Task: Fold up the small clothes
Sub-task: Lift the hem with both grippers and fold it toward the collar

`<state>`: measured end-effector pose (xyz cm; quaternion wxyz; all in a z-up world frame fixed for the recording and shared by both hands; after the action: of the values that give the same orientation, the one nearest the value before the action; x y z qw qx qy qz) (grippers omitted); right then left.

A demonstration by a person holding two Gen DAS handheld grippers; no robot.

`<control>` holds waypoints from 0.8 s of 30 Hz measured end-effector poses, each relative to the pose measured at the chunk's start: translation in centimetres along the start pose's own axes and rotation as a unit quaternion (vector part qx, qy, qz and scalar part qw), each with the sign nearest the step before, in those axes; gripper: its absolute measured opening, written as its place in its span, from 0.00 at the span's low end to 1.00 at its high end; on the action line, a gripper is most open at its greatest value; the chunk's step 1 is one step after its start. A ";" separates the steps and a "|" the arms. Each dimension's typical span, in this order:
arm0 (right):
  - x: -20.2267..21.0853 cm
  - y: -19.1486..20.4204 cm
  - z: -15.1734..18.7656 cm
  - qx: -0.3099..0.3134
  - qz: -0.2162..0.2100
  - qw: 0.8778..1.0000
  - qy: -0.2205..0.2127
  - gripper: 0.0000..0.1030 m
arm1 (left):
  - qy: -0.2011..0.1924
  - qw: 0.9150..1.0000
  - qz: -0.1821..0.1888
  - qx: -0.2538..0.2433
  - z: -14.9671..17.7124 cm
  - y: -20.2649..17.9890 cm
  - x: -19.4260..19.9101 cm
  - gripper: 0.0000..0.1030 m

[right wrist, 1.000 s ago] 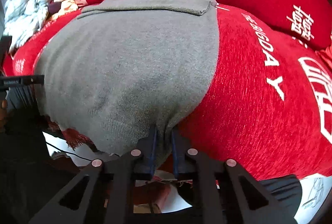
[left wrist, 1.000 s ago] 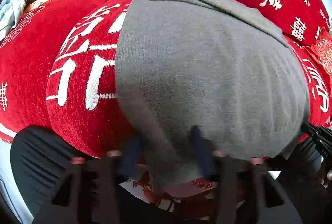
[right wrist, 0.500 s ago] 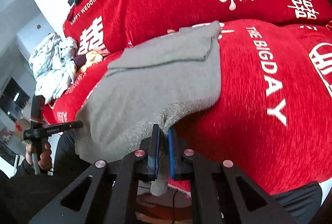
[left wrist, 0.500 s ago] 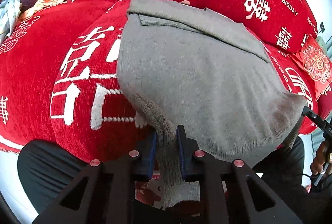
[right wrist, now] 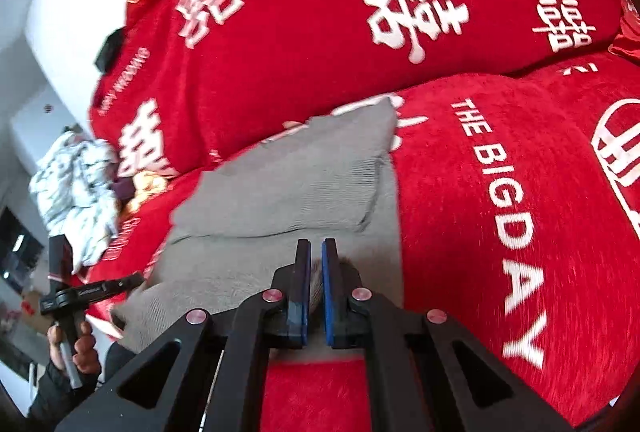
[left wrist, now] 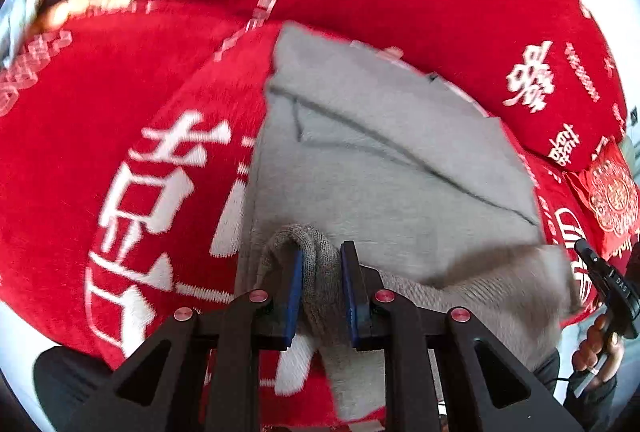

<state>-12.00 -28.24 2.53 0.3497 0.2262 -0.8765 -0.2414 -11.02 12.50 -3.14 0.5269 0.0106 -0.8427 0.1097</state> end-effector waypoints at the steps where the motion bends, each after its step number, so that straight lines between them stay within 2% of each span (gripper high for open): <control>1: -0.6 -0.5 0.1 -0.001 0.008 1.000 0.007 0.06 | 0.002 1.000 0.006 0.004 0.0 0.1 -0.5 0.20; 4: -2.3 -1.4 0.8 0.002 0.027 0.999 0.037 0.06 | -0.002 1.000 0.015 0.005 -0.2 -0.1 -0.5 0.20; 5: -2.6 -1.6 1.0 0.000 0.030 0.999 0.044 0.06 | 0.000 1.000 0.014 0.005 -0.3 -0.1 -0.5 0.25; 7: -2.3 -1.8 1.5 -0.013 0.022 0.999 0.043 0.07 | 0.007 0.999 0.031 0.008 -0.2 -0.1 -0.2 0.43; 8: -2.1 -1.8 1.7 -0.021 0.017 0.999 0.044 0.09 | 0.006 0.999 0.042 0.009 -0.1 -0.2 0.2 0.62; 9: -1.6 -1.8 2.0 -0.025 0.010 0.999 0.044 0.12 | 0.002 0.999 0.048 0.009 0.0 -0.2 0.7 0.71; 10: -1.2 -1.6 2.2 -0.027 0.007 0.999 0.041 0.15 | -0.009 0.999 0.032 0.009 0.3 -0.1 1.3 0.90; 11: -0.5 -1.3 2.7 -0.029 0.005 0.999 0.037 0.27 | -0.026 1.000 0.005 0.008 0.6 0.2 2.0 0.95; 12: -0.1 -1.0 3.1 -0.031 0.003 0.999 0.034 0.50 | -0.040 0.999 -0.006 0.004 0.9 0.3 2.6 0.95; 14: 0.7 -0.2 3.7 -0.032 -0.010 0.999 0.026 0.72 | -0.035 0.999 0.010 -0.005 1.7 0.2 3.0 0.95; 18: 0.6 0.7 4.7 -0.045 -0.044 0.997 0.039 0.72 | 0.005 0.998 0.055 0.015 3.3 0.1 2.6 0.95; 21: -0.6 0.7 4.9 -0.068 -0.061 0.995 0.048 0.70 | 0.014 0.997 0.069 0.027 3.9 -0.2 2.4 0.95; 24: -1.7 1.2 5.1 -0.065 -0.066 0.994 0.058 0.69 | 0.022 0.996 0.084 0.034 4.3 -0.6 2.3 0.95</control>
<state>-14.80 -25.00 -0.93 0.3973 0.2739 -0.8203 -0.3070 -15.77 11.32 -2.81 0.5333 -0.0444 -0.8249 0.1820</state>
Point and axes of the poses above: each gripper's, at about its wrist camera, not at the fingertips, and x roughly against the way its jaws point, y to its left, z to its underside, the point moved 5 cm from there along -x, roughly the way its jaws point, and after that the axes turned 14 degrees about -z, right-handed, at the moved point
